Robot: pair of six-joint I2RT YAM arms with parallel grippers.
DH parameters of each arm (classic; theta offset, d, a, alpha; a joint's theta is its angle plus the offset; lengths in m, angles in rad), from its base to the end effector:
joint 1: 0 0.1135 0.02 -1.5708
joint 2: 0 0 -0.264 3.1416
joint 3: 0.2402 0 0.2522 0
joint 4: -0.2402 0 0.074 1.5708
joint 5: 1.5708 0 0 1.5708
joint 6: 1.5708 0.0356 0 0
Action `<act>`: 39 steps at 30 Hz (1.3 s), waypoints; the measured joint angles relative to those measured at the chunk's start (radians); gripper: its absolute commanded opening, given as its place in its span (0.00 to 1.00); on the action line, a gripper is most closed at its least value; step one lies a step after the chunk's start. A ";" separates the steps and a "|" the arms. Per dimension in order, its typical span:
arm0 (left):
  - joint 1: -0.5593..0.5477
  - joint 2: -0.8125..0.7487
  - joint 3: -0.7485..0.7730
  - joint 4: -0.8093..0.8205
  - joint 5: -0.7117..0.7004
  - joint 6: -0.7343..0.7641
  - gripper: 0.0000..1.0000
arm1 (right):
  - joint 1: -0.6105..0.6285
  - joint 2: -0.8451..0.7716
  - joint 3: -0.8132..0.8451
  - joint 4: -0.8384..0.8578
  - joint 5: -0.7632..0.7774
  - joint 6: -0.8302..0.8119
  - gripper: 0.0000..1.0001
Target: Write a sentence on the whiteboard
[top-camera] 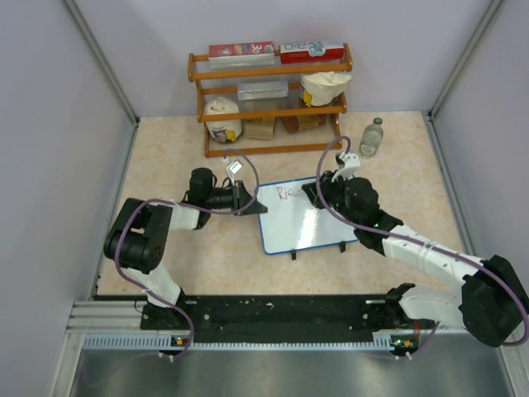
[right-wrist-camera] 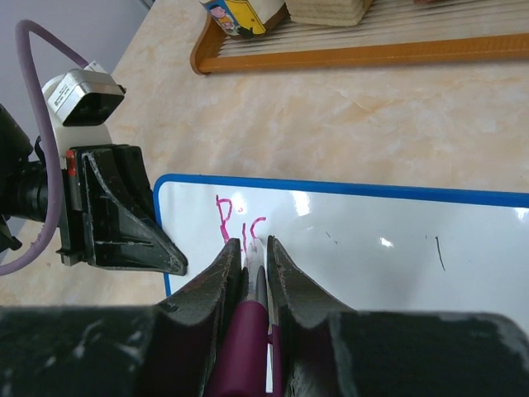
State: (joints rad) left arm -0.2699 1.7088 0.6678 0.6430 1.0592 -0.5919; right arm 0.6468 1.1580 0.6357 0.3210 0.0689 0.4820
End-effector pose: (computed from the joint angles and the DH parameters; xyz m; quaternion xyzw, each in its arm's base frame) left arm 0.2964 -0.1142 0.1585 0.1607 0.7543 -0.5818 0.2581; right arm 0.2119 0.1569 0.2632 -0.0420 0.7733 0.3156 0.5483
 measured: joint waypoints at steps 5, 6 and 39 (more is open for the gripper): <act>0.000 0.000 0.000 0.000 0.000 0.000 0.00 | 0.000 -0.016 -0.012 -0.007 0.012 0.002 0.00; 0.000 0.000 0.000 0.000 0.000 0.000 0.00 | 0.000 -0.020 -0.016 -0.009 0.014 0.002 0.00; 0.001 0.002 0.001 0.000 0.003 0.001 0.00 | -0.035 -0.008 -0.034 0.032 -0.064 0.079 0.00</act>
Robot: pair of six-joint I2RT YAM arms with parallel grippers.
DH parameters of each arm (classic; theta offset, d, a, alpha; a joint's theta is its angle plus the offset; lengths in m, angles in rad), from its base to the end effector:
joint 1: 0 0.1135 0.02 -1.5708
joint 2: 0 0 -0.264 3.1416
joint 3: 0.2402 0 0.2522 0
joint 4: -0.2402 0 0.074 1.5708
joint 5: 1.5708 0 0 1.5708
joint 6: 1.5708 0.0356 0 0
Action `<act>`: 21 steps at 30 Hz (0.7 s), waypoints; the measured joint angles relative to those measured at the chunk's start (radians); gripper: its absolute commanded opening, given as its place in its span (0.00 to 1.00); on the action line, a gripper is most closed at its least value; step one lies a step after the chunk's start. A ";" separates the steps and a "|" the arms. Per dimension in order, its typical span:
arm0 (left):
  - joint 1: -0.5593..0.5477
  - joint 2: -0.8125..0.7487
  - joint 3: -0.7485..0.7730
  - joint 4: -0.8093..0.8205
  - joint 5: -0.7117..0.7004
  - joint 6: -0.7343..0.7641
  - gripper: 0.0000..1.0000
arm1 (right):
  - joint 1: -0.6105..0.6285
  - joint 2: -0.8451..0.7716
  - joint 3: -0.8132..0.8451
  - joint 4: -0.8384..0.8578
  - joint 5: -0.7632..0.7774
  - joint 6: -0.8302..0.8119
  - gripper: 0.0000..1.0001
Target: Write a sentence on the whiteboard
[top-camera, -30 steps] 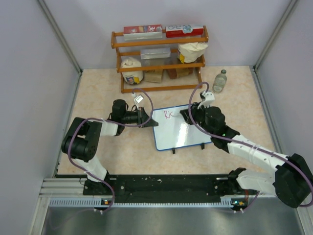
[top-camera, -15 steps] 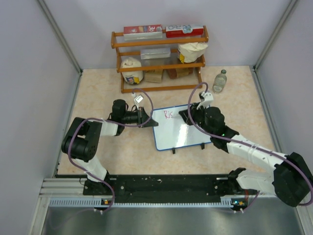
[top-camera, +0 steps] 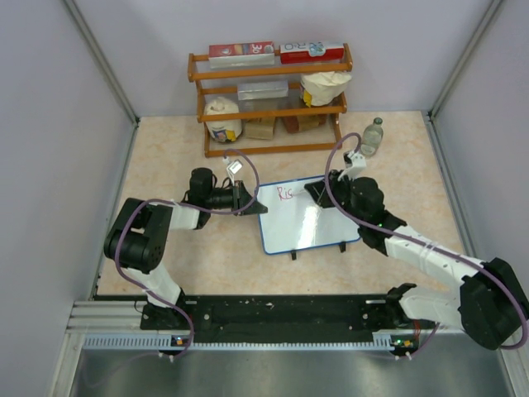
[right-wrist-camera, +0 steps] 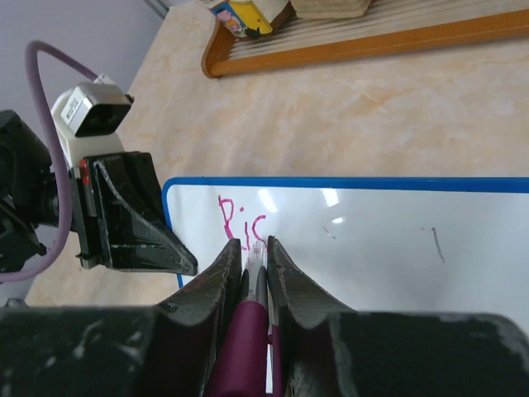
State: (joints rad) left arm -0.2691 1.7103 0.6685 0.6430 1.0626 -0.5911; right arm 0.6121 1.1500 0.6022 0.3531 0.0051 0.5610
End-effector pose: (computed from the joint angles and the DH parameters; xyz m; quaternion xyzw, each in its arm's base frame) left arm 0.2966 -0.1141 0.1583 0.1614 0.7539 -0.5825 0.2574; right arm 0.2129 0.1493 0.2569 -0.0181 0.7723 0.3498 0.5300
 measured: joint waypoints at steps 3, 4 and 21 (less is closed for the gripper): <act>0.000 0.000 0.001 0.000 0.001 0.000 0.00 | -0.040 -0.016 0.000 0.005 -0.021 0.027 0.00; 0.000 0.000 0.001 0.000 0.002 0.001 0.00 | -0.048 -0.025 0.000 0.006 -0.027 0.032 0.00; 0.000 0.000 0.001 0.000 0.004 0.002 0.00 | -0.052 -0.035 0.000 -0.003 -0.052 0.024 0.00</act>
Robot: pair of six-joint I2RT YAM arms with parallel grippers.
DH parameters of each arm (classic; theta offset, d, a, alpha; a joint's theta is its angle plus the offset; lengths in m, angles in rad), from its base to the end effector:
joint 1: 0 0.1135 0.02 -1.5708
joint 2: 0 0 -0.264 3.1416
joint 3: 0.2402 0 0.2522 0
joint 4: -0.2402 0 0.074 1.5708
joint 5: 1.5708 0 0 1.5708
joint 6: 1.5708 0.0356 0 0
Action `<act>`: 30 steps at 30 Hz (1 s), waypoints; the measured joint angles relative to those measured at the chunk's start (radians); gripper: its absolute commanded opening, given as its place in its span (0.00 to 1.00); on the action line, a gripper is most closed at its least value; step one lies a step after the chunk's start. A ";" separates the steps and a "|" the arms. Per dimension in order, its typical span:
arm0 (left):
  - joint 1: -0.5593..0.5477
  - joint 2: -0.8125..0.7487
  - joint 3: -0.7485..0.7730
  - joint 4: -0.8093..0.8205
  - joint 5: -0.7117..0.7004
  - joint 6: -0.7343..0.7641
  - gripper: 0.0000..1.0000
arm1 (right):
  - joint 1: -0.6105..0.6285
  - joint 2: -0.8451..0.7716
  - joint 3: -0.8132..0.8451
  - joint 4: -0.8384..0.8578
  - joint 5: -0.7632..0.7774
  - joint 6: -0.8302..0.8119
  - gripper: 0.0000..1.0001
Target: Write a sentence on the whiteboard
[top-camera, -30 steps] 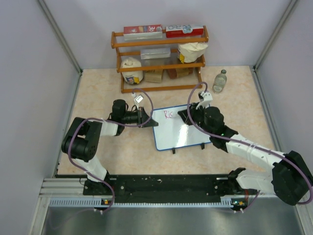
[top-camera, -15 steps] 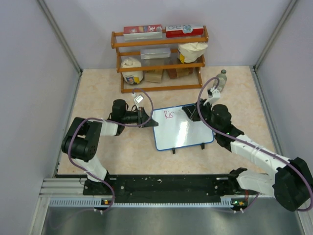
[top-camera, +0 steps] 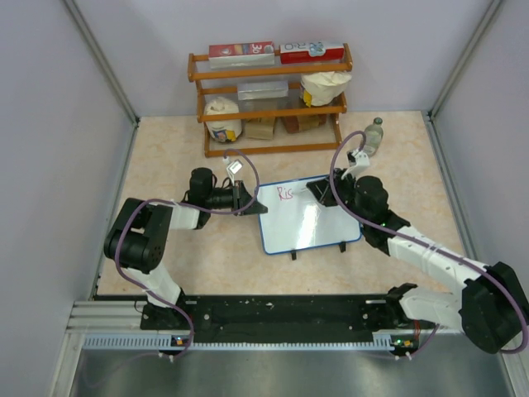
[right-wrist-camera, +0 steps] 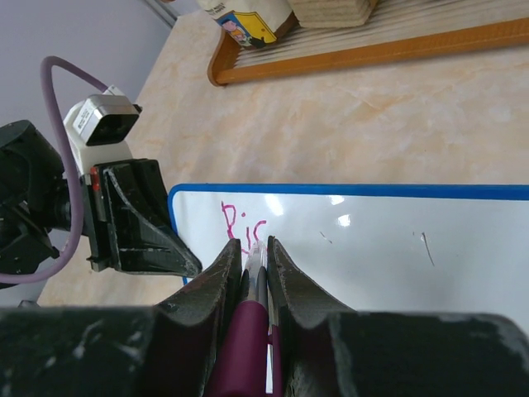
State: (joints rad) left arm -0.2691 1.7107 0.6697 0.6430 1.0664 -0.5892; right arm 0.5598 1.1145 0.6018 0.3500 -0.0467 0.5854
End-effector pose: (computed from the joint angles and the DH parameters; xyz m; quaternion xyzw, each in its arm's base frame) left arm 0.2968 -0.1142 0.1585 0.1634 0.7530 -0.5833 0.2572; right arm 0.2149 0.1366 0.2649 -0.0054 0.7622 0.3656 0.5343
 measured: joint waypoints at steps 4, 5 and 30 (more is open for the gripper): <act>0.000 0.000 0.000 0.000 0.000 0.000 0.00 | 0.000 0.019 0.000 -0.007 0.009 -0.002 0.00; 0.000 0.000 0.000 0.000 0.000 0.000 0.00 | 0.000 0.023 0.000 -0.010 0.014 -0.002 0.00; 0.000 0.000 0.000 0.000 -0.001 0.000 0.00 | 0.000 0.002 0.000 -0.037 0.092 -0.001 0.00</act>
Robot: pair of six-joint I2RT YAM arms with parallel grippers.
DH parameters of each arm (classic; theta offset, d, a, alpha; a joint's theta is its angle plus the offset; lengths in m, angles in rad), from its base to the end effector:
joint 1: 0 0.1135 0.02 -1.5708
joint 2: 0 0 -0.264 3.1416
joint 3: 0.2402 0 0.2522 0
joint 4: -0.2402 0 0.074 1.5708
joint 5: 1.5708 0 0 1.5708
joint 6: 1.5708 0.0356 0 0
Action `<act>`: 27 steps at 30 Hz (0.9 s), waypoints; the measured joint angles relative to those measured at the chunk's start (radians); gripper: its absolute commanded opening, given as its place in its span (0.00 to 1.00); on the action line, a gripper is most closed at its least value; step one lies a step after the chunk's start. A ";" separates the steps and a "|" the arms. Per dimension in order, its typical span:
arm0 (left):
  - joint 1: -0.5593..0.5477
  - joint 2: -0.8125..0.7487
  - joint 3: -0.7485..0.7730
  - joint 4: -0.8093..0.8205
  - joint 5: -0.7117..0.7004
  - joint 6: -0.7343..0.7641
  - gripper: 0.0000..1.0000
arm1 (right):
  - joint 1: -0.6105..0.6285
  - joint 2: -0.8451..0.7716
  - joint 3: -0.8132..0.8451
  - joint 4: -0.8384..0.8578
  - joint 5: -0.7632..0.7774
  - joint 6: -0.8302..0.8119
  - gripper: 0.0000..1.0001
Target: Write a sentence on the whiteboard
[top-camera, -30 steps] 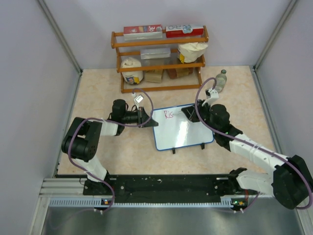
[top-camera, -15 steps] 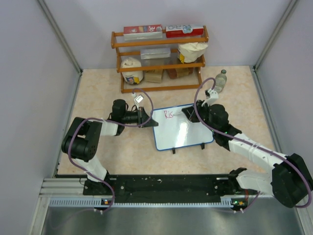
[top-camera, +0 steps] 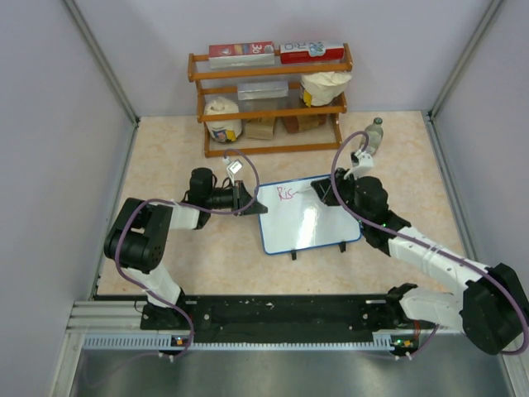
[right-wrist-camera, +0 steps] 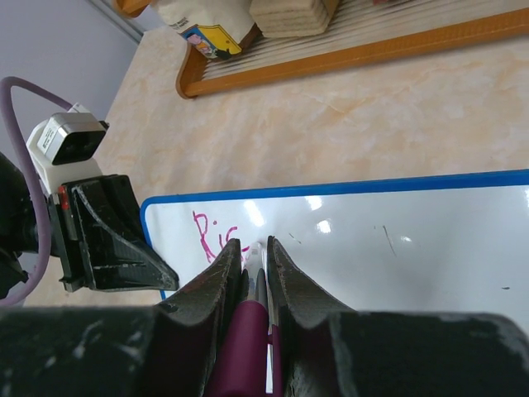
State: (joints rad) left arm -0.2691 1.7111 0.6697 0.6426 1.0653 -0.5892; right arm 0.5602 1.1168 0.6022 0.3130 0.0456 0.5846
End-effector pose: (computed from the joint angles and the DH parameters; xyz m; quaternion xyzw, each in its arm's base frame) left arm 0.2968 -0.1142 0.1583 0.1629 0.7533 -0.5830 0.2572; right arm 0.2163 0.1338 0.2605 0.0239 0.7742 0.3276 0.5410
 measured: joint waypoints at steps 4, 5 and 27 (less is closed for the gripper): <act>0.000 0.000 0.000 0.000 0.000 0.000 0.00 | 0.000 -0.004 0.000 -0.005 0.010 0.000 0.00; 0.000 0.000 0.000 0.000 0.000 0.000 0.00 | 0.000 -0.004 0.001 -0.006 0.010 0.000 0.00; 0.000 0.000 0.000 -0.001 0.000 0.000 0.00 | 0.000 0.030 0.025 0.016 0.005 0.005 0.00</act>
State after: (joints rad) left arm -0.2691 1.7111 0.6697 0.6418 1.0653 -0.5892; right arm 0.5598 1.1465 0.6273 0.3286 0.0502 0.5896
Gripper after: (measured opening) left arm 0.133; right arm 0.149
